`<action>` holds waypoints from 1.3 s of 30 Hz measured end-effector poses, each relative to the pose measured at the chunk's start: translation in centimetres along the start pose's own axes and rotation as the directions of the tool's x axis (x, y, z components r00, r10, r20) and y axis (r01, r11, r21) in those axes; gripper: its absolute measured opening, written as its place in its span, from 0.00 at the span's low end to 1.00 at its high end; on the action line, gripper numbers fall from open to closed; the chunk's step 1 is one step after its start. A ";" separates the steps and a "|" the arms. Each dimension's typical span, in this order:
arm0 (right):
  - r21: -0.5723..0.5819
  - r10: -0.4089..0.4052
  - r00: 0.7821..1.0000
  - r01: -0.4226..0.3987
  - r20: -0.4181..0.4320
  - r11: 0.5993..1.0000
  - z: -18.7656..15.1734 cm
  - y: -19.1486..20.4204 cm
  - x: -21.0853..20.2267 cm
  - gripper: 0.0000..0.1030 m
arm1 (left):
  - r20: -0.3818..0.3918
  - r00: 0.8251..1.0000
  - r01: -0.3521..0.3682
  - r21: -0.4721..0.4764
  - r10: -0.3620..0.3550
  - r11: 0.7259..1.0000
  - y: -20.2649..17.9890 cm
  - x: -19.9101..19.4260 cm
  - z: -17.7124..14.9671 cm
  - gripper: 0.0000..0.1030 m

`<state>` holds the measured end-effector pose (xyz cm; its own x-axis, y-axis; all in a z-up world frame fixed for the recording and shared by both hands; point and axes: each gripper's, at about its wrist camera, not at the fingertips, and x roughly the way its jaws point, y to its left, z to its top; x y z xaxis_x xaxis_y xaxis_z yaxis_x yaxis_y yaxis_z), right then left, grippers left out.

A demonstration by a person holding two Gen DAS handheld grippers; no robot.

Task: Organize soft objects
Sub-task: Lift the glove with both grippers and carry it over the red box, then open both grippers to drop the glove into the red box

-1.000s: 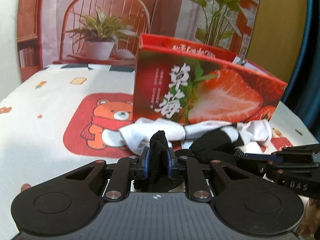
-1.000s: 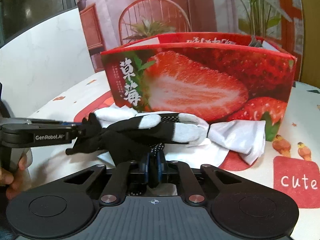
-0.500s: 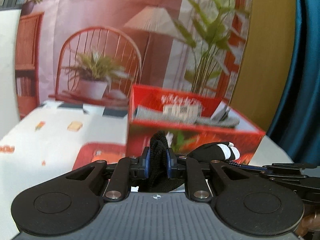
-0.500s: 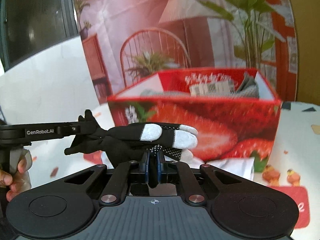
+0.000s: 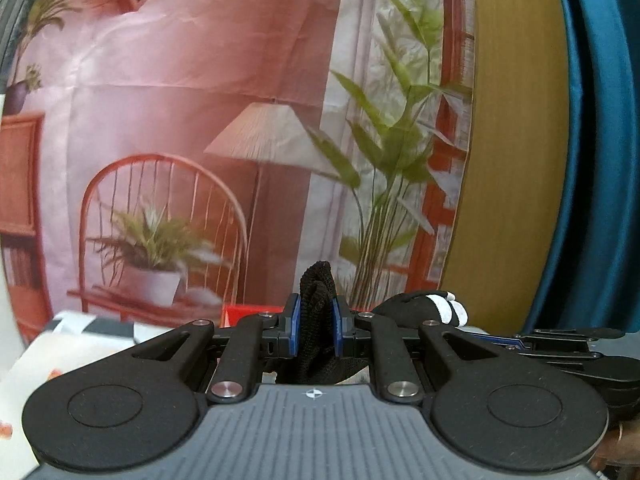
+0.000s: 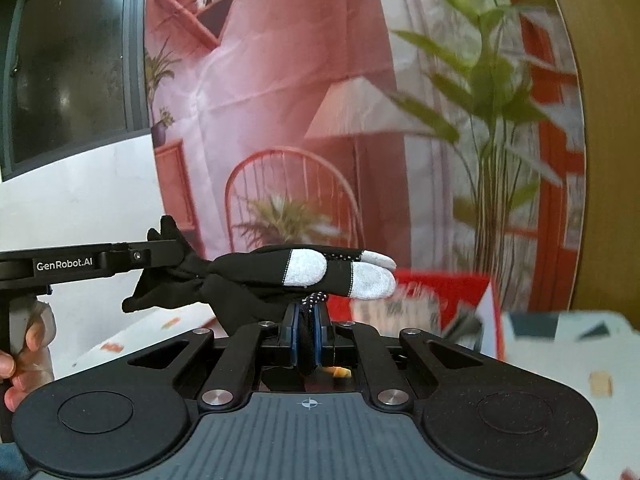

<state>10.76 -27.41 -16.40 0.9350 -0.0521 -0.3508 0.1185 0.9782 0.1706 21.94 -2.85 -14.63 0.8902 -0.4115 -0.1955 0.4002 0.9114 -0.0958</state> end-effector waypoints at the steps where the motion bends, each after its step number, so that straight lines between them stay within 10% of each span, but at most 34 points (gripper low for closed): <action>1: -0.011 -0.009 1.000 0.009 0.003 1.000 0.6 -0.2 0.5 0.07 | -0.002 1.000 0.000 0.002 0.000 1.000 -0.1 0.7 0.5 0.17; 10: 0.037 -0.075 0.996 0.076 -0.039 0.996 2.6 -4.0 6.7 0.07 | -0.143 0.990 -0.025 -0.021 0.021 0.999 0.7 7.8 0.1 0.17; 21: 0.095 -0.075 0.977 0.096 -0.202 0.991 -2.0 -6.6 10.6 0.07 | -0.393 0.919 -0.026 -0.029 0.013 0.999 2.1 12.7 -5.1 0.17; 39: 0.089 -0.113 0.953 0.143 -0.280 0.986 -3.1 -5.5 13.3 0.08 | -0.421 0.901 -0.100 0.025 0.101 0.995 3.1 15.2 -4.2 0.23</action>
<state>21.47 -32.86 -24.88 0.7845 -0.1039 -0.6113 0.2804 0.9387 0.2003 35.77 -6.27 -22.02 0.7515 -0.2815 -0.5967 0.3143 0.9479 -0.0513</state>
